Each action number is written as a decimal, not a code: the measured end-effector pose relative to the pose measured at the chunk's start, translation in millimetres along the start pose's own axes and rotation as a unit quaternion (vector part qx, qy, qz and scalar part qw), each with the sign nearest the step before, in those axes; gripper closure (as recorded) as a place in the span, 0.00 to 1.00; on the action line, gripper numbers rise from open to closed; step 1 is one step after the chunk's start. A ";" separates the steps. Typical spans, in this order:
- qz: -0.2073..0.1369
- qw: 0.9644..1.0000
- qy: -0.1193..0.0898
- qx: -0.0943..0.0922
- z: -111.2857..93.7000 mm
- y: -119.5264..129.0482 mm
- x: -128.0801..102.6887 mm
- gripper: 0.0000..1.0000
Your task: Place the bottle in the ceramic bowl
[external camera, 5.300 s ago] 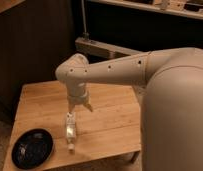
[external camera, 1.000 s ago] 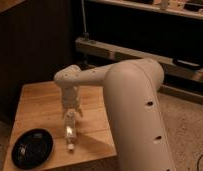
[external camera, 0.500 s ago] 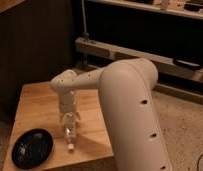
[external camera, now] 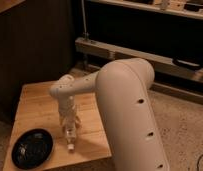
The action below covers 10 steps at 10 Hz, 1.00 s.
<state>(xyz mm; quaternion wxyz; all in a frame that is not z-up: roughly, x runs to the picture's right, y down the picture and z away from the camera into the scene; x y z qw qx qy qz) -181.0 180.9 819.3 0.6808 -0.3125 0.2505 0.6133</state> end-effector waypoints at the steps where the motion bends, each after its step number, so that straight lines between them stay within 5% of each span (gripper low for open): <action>1: 0.000 1.000 0.001 0.000 2.4 0.5 0.2 0.40; 7: -0.019 0.999 0.026 -0.005 16.6 0.9 3.0 0.98; 10: -0.026 0.999 0.019 -0.015 4.1 1.5 2.2 1.00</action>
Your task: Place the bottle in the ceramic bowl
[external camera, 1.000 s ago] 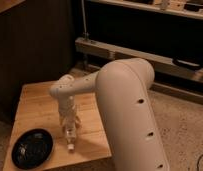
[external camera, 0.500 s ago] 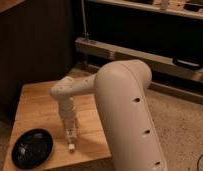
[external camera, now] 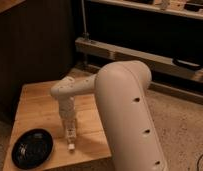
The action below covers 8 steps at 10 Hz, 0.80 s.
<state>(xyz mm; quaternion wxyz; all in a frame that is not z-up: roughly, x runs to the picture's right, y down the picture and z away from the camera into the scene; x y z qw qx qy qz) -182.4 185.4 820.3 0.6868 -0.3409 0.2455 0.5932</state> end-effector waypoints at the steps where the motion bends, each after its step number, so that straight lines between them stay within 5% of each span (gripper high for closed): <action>1: -0.007 1.000 -0.006 -0.006 -10.2 0.7 1.7 1.00; 5: -0.065 0.996 -0.049 -0.047 -96.5 28.5 23.4 1.00; 8: -0.130 0.985 -0.079 -0.086 -154.8 62.2 38.6 1.00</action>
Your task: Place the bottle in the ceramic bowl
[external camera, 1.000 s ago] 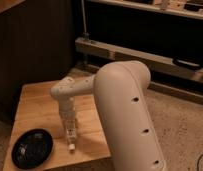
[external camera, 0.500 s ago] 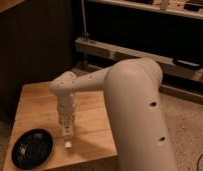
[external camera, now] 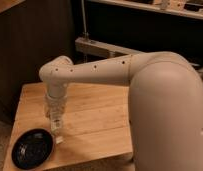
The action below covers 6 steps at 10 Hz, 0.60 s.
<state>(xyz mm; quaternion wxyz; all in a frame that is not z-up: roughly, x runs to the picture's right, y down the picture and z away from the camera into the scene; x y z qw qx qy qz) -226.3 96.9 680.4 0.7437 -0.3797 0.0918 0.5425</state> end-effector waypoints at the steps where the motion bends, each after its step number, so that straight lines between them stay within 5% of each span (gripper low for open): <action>1: -0.027 1.000 -0.007 -0.013 -7.0 18.2 -3.8 1.00; 4: -0.089 0.995 -0.016 -0.041 5.2 56.0 -17.6 1.00; 6: -0.140 0.988 -0.018 -0.058 30.5 84.8 -21.1 1.00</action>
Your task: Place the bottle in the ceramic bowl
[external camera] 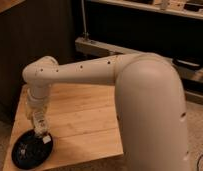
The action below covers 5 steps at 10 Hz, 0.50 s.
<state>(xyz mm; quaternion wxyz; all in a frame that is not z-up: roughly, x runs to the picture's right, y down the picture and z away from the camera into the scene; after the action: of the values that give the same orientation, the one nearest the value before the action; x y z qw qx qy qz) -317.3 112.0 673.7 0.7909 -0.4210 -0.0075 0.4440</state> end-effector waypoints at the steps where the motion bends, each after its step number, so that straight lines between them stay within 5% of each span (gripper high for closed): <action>1: -0.023 1.000 -0.001 -0.008 12.3 8.3 0.8 1.00; 5: -0.071 0.997 -0.001 -0.038 43.4 27.1 9.5 1.00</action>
<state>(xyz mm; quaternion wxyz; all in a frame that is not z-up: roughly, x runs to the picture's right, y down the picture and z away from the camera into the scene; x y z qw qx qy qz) -347.2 154.2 680.1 0.8038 -0.4485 -0.0551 0.3870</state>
